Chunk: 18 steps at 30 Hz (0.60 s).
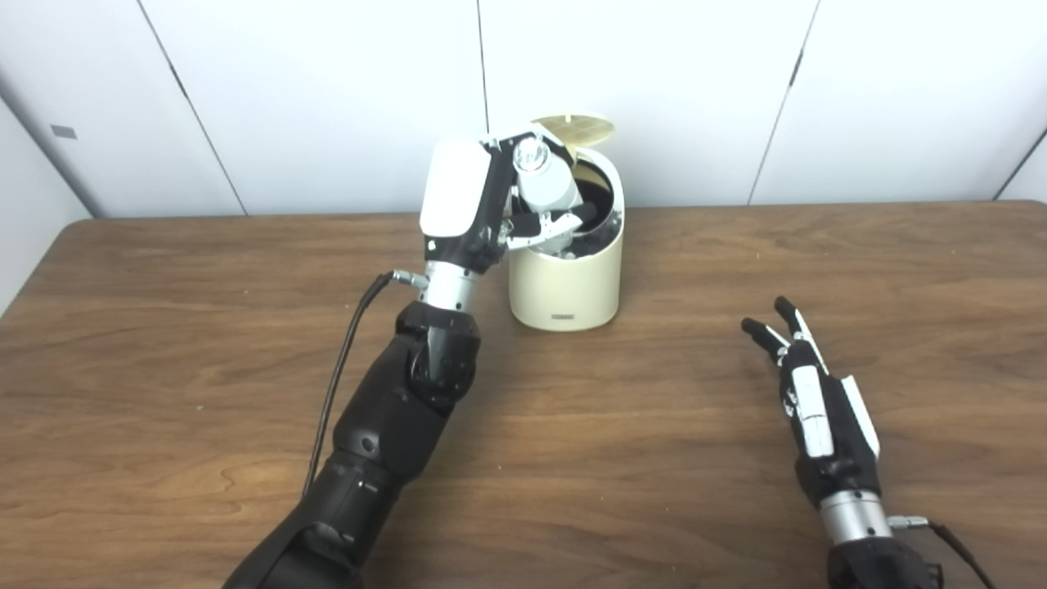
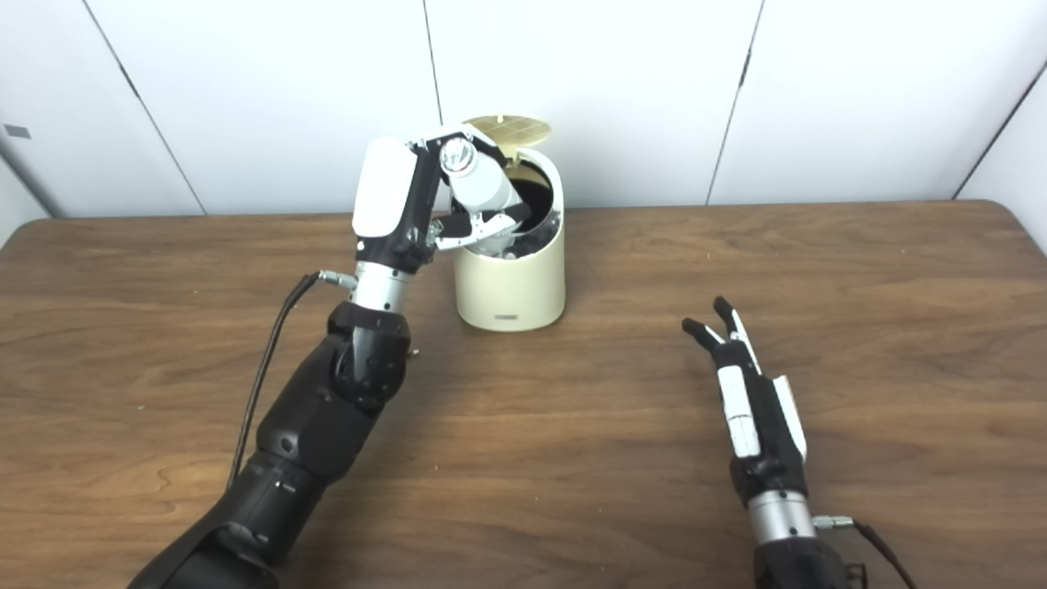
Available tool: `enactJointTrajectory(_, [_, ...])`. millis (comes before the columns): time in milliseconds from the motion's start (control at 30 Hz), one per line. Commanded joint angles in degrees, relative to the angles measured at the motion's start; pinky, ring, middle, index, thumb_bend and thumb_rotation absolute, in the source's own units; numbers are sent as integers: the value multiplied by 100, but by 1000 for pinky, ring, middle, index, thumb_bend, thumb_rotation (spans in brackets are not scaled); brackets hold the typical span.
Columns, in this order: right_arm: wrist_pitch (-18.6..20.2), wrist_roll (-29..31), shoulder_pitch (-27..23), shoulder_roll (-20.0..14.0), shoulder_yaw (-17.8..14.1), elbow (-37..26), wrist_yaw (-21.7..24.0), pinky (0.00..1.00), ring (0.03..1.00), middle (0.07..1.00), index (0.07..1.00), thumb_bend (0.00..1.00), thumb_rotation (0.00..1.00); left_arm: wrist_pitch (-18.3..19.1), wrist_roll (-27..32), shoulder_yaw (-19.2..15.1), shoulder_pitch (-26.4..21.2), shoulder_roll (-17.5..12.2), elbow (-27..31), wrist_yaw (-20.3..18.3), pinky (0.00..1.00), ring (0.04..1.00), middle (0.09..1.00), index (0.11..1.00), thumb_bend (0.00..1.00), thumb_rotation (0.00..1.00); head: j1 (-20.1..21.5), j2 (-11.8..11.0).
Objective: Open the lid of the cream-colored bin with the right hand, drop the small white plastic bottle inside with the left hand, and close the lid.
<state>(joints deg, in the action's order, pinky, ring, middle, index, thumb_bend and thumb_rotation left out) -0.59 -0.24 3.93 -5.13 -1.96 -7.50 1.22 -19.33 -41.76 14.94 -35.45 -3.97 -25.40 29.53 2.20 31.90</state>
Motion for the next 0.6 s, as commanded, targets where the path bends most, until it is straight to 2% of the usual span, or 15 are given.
enactJointTrajectory(0, [-43, 117, 132, 69, 71, 282, 102, 1000, 927, 852, 963, 502, 1000, -261, -49, 39, -292, -39, 34, 158, 344, 405, 495, 471, 475, 0, 0, 4])
enactJointTrajectory(167, [-32, 139, 135, 57, 77, 273, 93, 1000, 922, 843, 964, 536, 1000, -293, -69, 67, -286, -70, 13, 182, 340, 411, 491, 466, 475, 0, -11, 24])
enactJointTrajectory(267, [12, 173, 151, 55, 76, 235, 108, 1000, 936, 854, 970, 513, 1000, -289, -74, 84, -279, -84, 28, 180, 344, 419, 496, 456, 475, 0, -20, 32])
enactJointTrajectory(433, [50, 114, 148, 43, 74, 239, 70, 1000, 931, 848, 973, 536, 1000, -220, -108, 65, -270, -70, 66, 232, 345, 416, 505, 459, 475, 0, -24, 36])
enactJointTrajectory(567, [-20, 84, 129, 19, 73, 304, 67, 1000, 927, 843, 974, 519, 1000, -13, -118, 19, -242, -37, 171, 166, 308, 406, 536, 513, 471, 0, -31, 37])
